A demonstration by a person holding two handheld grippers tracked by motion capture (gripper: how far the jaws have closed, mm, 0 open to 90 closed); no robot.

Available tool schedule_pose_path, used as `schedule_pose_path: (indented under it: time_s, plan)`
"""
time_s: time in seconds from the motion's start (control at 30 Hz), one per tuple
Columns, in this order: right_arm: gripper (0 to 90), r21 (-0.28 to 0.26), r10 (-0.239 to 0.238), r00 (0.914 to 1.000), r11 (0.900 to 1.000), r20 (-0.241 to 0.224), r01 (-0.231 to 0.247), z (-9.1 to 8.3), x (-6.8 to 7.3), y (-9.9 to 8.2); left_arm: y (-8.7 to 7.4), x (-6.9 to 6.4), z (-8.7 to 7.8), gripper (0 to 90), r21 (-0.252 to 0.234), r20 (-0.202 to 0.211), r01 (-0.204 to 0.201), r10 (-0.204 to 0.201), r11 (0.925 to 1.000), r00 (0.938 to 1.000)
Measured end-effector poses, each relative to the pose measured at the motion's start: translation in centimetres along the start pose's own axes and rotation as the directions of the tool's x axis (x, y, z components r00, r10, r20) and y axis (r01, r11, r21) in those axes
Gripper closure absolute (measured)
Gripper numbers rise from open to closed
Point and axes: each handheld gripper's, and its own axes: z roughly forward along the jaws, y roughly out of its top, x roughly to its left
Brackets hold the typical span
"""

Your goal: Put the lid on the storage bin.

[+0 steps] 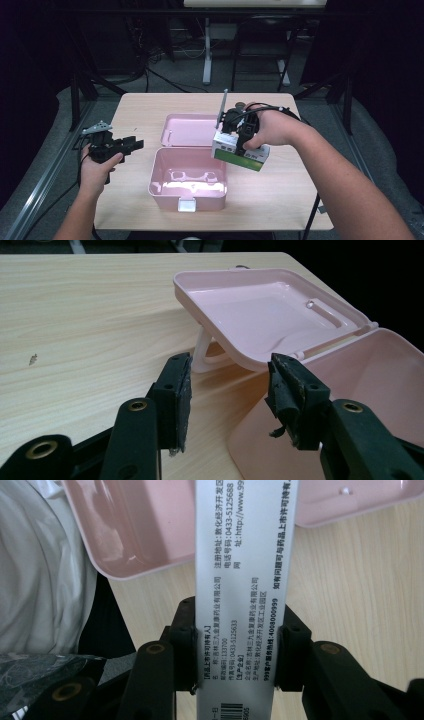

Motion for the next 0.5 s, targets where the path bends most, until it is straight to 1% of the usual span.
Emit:
schedule_pose_path:
  time_s: [0.07, 0.13, 0.4, 0.5]
  plan:
    - [61.2, 0.003, -0.012, 0.9999, 0.9999, 0.003, 0.012, -0.1, 0.4, 0.7, -0.1, -0.1, 0.2, 52.9, 0.001, 0.009, -0.001, 0.001, 1.0000, 1.0000]
    - [61.2, -0.002, -0.016, 0.9999, 0.9999, 0.000, 0.016, -0.1, 0.7, 1.3, -0.1, -0.2, 0.2, 53.0, 0.002, 0.008, 0.000, 0.000, 1.0000, 1.0000]
    - [61.2, 0.016, -0.063, 0.9980, 0.9979, -0.003, 0.063, 0.0, 1.9, 3.5, -0.1, -0.1, 0.1, 52.0, -0.004, 0.004, 0.001, -0.001, 1.0000, 1.0000]
    - [61.3, 0.014, -0.081, 0.9967, 0.9966, -0.002, 0.081, 0.3, 2.3, 4.3, -0.1, -0.1, 0.1, 52.0, -0.006, 0.007, 0.003, -0.003, 1.0000, 1.0000]
